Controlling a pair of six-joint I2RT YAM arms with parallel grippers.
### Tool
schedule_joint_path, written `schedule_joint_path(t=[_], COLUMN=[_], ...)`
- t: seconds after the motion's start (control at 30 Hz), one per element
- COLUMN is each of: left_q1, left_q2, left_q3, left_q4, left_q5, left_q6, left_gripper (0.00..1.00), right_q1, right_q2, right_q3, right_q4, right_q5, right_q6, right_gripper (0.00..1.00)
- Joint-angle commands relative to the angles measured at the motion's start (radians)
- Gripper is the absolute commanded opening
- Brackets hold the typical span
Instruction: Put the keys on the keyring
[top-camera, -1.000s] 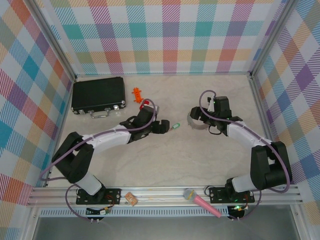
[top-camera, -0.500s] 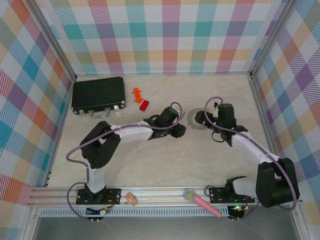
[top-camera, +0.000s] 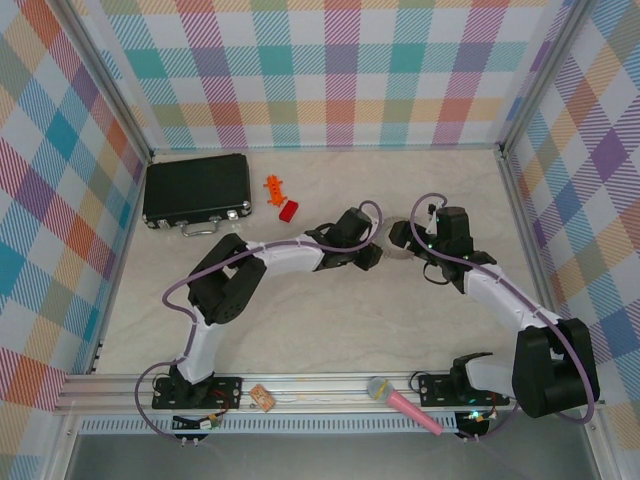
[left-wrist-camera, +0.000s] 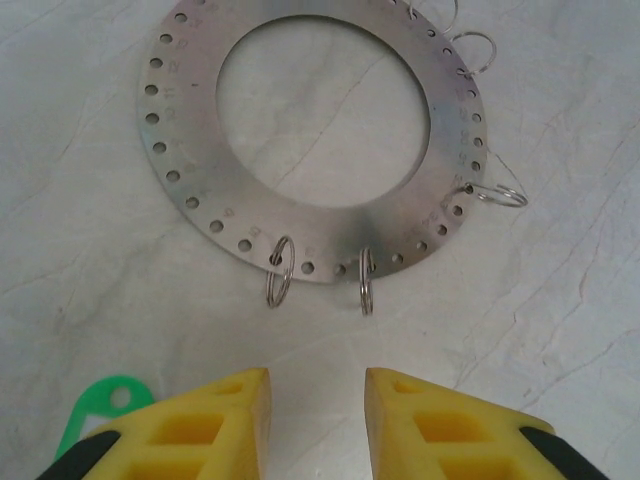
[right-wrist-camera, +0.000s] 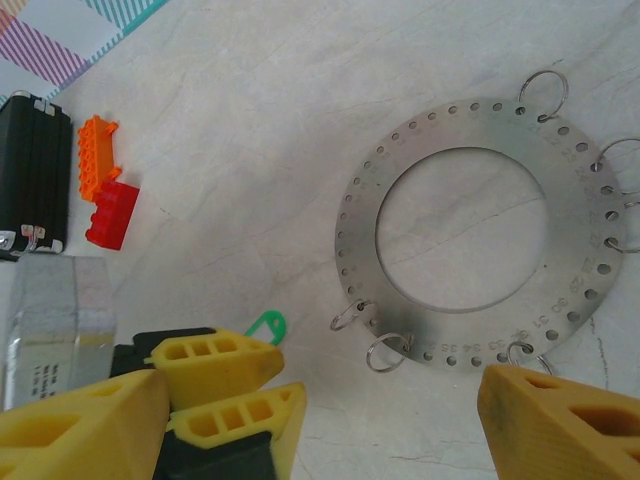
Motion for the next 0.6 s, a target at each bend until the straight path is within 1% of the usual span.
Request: schedule_joint_path(t=[0.0, 0.23, 0.27, 0.3, 0.37, 0.47, 0.53, 0.57], left_q1=[-0.007, -0.007, -0.007, -0.006, -0.007, -0.006, -0.006, -0.006], left_q2=[0.042, 0.096, 0.102, 0.109, 0.123, 0.143, 0.154, 0.159], left_q3=[0.041, 0.093, 0.100, 0.107, 0.126, 0.145, 0.154, 0.157], left_q4=[-0.006, -0.002, -0.001, 0.000, -0.003, -0.005, -0.005, -0.007], left_q5=[0.012, 0.005, 0.002, -0.001, -0.008, -0.035, -0.043, -0.049], left_q6=[0.029, 0.038, 0.042, 0.044, 0.047, 0.060, 0.068, 0.069], left_gripper=[0.30, 0.30, 0.27, 0.25, 0.27, 0.26, 0.21, 0.21], right_q1=[-0.007, -0.006, -0.007, -0.006, -0.006, -0.007, -0.006, -0.006], right_q2=[-0.008, -0.013, -0.015, -0.016, -0.015, -0.010, -0.008, -0.008], right_q3=[-0.002, 0.004, 0.002, 0.001, 0.003, 0.003, 0.003, 0.004], right_q4=[0.020, 0.006, 0.006, 0.006, 0.004, 0.005, 0.004, 0.005], right_q5=[-0.023, -0.014, -0.011, -0.009, -0.009, -0.011, -0.012, -0.014], right_q6=[0.011, 0.012, 0.013, 0.013, 0.015, 0.015, 0.018, 0.018], right_gripper=[0.80, 0.80, 0.80, 0.80, 0.80, 0.80, 0.80, 0.80])
